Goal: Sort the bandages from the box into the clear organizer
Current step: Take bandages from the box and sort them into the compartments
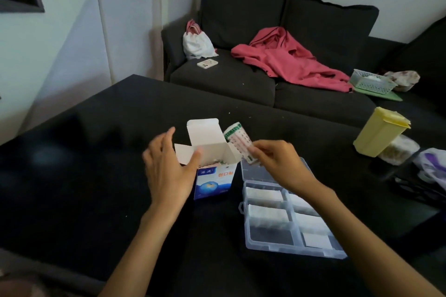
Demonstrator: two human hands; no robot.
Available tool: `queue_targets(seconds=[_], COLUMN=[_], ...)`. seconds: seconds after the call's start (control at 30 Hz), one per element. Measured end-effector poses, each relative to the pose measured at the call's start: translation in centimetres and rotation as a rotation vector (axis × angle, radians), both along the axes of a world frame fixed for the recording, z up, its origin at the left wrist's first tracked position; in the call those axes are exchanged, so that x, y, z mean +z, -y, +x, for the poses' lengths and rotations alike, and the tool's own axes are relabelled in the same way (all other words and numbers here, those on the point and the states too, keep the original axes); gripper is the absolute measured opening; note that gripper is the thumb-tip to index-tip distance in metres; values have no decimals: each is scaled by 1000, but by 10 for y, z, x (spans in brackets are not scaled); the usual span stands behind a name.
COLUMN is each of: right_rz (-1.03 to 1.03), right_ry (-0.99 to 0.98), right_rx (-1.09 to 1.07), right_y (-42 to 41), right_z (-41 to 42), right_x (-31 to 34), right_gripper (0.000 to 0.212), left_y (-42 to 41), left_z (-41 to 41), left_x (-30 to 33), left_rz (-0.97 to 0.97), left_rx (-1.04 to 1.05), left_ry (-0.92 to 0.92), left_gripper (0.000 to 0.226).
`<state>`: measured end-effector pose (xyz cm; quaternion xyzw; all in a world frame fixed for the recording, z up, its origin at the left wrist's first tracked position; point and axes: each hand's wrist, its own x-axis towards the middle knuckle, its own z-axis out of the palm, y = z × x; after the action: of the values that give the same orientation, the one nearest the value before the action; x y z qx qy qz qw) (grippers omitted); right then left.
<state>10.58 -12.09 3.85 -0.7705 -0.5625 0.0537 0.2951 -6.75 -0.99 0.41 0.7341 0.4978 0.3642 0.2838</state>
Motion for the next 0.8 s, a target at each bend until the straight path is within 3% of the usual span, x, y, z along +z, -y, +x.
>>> queue_targets(seconds=[0.07, 0.1, 0.17, 0.23, 0.3, 0.43, 0.57, 0.63, 0.8], right_rz=[52, 81, 134, 158, 171, 110, 29, -18, -65], right_ry=[-57, -40, 16, 21, 86, 522, 561, 465, -255], right_rx=[-31, -51, -84, -89, -63, 53, 72, 94, -72], right_y=[14, 22, 36, 47, 58, 75, 77, 75, 78], right_z=[2, 3, 8, 12, 13, 16, 22, 23, 21], right_x=[-5, -9, -16, -25, -30, -40, -51, -54, -48], right_gripper=[27, 28, 30, 29, 28, 42, 47, 43, 47], left_y=[16, 26, 46, 62, 67, 65, 64, 61, 57], left_z=[2, 5, 14, 27, 41, 65, 67, 62, 58], left_x=[11, 16, 22, 27, 24, 16, 9, 1, -6], left_rz=[294, 319, 67, -393, -748, -929, -1021, -963, -688], left_rx=[54, 5, -208, -477, -613, -524, -514, -525, -675], left_ry=[110, 200, 360, 299, 213, 208, 233, 233, 141], left_gripper=[37, 28, 41, 57, 62, 54, 23, 20, 29])
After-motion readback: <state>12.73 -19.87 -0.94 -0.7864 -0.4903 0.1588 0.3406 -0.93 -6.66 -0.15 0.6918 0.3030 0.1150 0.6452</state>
